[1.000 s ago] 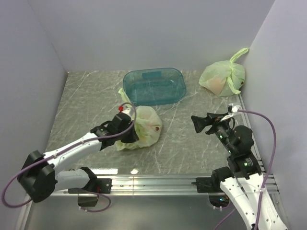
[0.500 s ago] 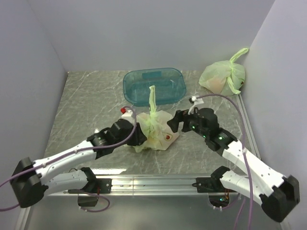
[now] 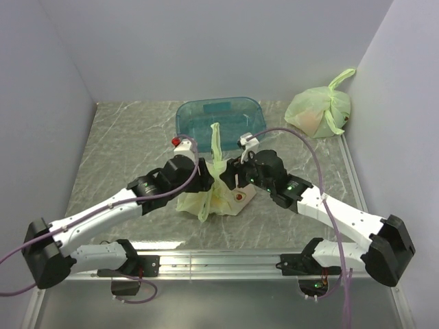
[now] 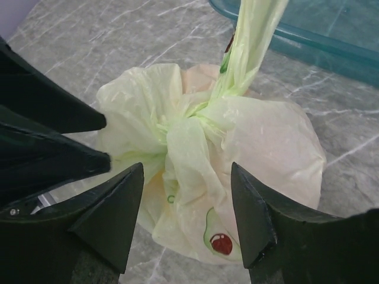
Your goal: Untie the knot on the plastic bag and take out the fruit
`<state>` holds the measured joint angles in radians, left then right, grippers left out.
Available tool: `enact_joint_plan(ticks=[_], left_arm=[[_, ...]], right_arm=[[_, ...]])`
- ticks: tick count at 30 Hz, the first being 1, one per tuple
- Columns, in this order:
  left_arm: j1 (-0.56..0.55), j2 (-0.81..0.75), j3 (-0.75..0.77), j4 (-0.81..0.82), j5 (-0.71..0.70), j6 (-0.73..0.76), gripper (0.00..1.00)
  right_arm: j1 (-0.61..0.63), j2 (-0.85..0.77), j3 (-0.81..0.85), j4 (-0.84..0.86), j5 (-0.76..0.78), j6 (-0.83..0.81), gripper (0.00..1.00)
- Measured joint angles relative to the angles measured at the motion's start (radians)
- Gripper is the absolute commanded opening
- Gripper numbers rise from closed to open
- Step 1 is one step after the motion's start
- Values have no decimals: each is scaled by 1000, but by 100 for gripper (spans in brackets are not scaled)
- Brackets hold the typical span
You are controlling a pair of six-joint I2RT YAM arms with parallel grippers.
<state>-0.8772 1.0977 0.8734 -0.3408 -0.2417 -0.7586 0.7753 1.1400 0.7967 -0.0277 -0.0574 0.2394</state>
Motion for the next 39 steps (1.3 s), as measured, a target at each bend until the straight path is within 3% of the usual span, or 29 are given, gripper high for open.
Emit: enact_joint_plan(ticks=[7, 20, 23, 24, 25, 26, 27, 33, 36, 39], left_arm=[[26, 124, 37, -38, -54, 17, 62], [33, 161, -4, -19, -63, 16, 60], [34, 177, -16, -10, -63, 16, 60], [35, 179, -21, -7, -63, 16, 60], [36, 181, -26, -3, -63, 16, 60], [36, 184, -29, 1, -63, 16, 59], [37, 187, -32, 6, -63, 16, 58], [37, 211, -35, 31, -62, 15, 46], [37, 211, -36, 47, -59, 13, 34], [37, 211, -36, 65, -51, 12, 14]], right_arm=[[1, 103, -8, 97, -16, -13, 67], [18, 191, -98, 201, -35, -40, 66], [32, 192, -98, 207, -32, -61, 46], [35, 192, -98, 210, -30, -64, 30], [37, 192, -98, 212, -29, -72, 21], [37, 192, -102, 219, -27, -74, 4], [39, 192, -105, 223, -25, -79, 0], [40, 135, -172, 251, -11, -74, 0], [40, 68, -219, 275, -3, -66, 0], [40, 15, -250, 297, -2, -54, 0]])
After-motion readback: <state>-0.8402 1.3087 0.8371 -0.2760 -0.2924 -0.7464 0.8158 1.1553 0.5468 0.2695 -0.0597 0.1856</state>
